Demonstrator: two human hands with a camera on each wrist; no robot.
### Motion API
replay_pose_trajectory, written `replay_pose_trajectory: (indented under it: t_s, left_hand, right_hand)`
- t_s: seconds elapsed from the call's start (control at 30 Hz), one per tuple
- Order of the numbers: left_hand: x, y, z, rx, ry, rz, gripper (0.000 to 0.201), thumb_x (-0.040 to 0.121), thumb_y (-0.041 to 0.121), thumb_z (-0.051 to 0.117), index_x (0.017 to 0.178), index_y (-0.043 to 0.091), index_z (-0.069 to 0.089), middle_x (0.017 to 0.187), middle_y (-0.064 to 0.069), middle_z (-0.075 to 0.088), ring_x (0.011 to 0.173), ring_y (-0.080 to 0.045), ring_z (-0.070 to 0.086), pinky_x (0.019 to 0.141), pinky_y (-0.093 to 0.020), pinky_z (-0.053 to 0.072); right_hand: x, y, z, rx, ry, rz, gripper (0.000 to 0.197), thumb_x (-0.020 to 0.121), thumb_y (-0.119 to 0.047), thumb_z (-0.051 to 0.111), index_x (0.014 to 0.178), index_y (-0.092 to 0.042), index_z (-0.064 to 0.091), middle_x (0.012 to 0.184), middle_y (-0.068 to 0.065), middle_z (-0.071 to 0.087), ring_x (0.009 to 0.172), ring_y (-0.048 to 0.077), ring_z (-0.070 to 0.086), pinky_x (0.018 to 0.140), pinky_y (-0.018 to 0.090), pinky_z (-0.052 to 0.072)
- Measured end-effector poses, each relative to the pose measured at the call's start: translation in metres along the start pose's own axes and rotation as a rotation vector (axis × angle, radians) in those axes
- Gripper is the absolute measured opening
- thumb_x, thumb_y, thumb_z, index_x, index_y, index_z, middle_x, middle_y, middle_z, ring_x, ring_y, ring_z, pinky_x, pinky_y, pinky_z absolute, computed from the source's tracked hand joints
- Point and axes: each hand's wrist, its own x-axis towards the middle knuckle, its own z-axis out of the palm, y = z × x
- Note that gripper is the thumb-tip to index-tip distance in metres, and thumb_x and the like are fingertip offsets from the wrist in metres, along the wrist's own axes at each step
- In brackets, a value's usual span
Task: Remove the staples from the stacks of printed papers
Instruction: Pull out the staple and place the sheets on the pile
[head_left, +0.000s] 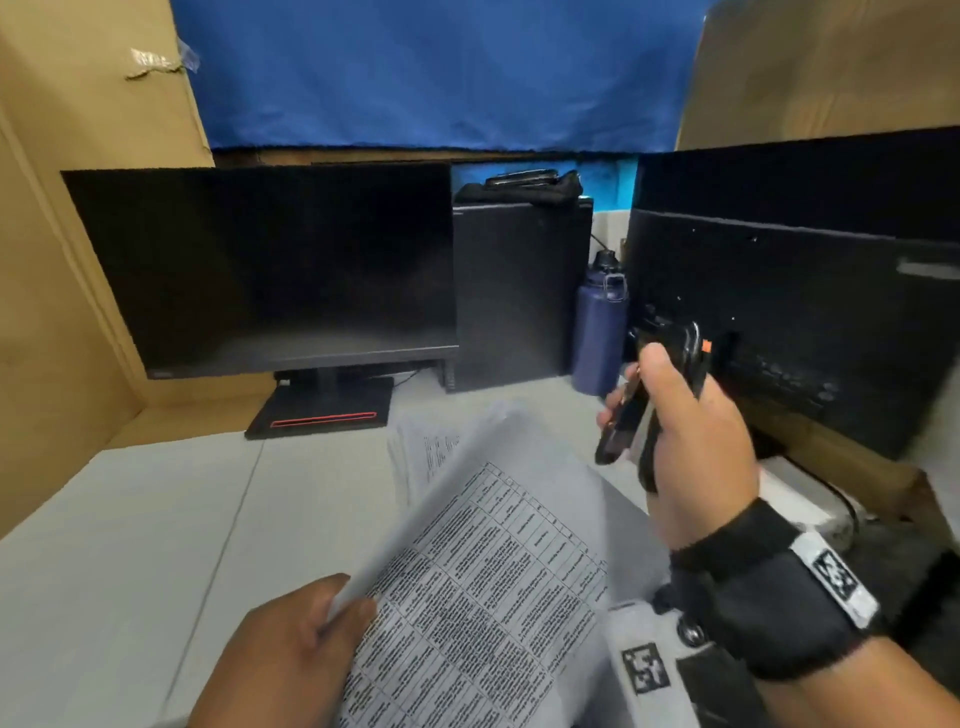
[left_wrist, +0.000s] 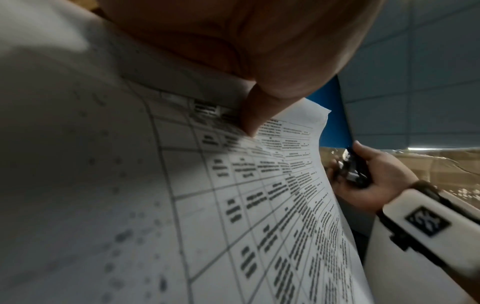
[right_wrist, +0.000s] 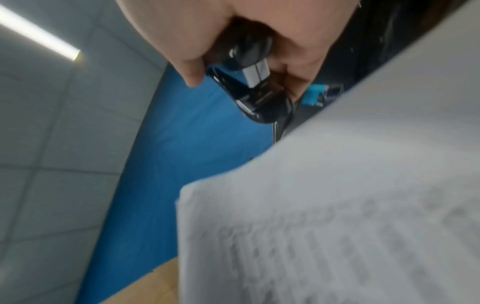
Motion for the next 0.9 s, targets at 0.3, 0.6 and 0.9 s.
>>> replay_pose_trajectory:
  t_s: [0.3, 0.6, 0.9]
  left_hand:
    - [-0.011, 0.009, 0.017, 0.033, -0.038, 0.043, 0.016, 0.093, 0.044, 0.067, 0.079, 0.05, 0.06, 0.064, 0.003, 0.068, 0.066, -0.01, 0.066, 0.065, -0.027, 0.052]
    - [-0.013, 0.015, 0.03, 0.067, -0.087, 0.09, 0.032, 0.095, 0.043, 0.063, 0.082, 0.07, 0.052, 0.073, 0.021, 0.068, 0.069, -0.004, 0.063, 0.061, -0.018, 0.044]
    - [-0.019, 0.017, 0.035, 0.131, -0.078, 0.142, 0.024, 0.098, 0.047, 0.057, 0.074, 0.047, 0.06, 0.073, 0.008, 0.068, 0.068, -0.003, 0.062, 0.057, -0.016, 0.041]
  right_hand:
    - [-0.01, 0.019, 0.015, 0.031, 0.162, -0.083, 0.044, 0.098, -0.052, 0.049, 0.11, -0.01, 0.057, 0.08, 0.003, 0.073, 0.077, 0.024, 0.075, 0.074, 0.04, 0.06]
    - [-0.007, 0.025, 0.015, 0.033, 0.2, -0.033, 0.053, 0.103, -0.051, 0.038, 0.109, -0.003, 0.058, 0.08, 0.01, 0.071, 0.072, 0.023, 0.077, 0.075, 0.039, 0.06]
    - [-0.006, 0.041, 0.012, -0.143, 0.195, -0.075, 0.072, 0.078, -0.087, 0.039, 0.086, -0.019, 0.061, 0.079, 0.009, 0.07, 0.081, 0.03, 0.073, 0.076, 0.043, 0.058]
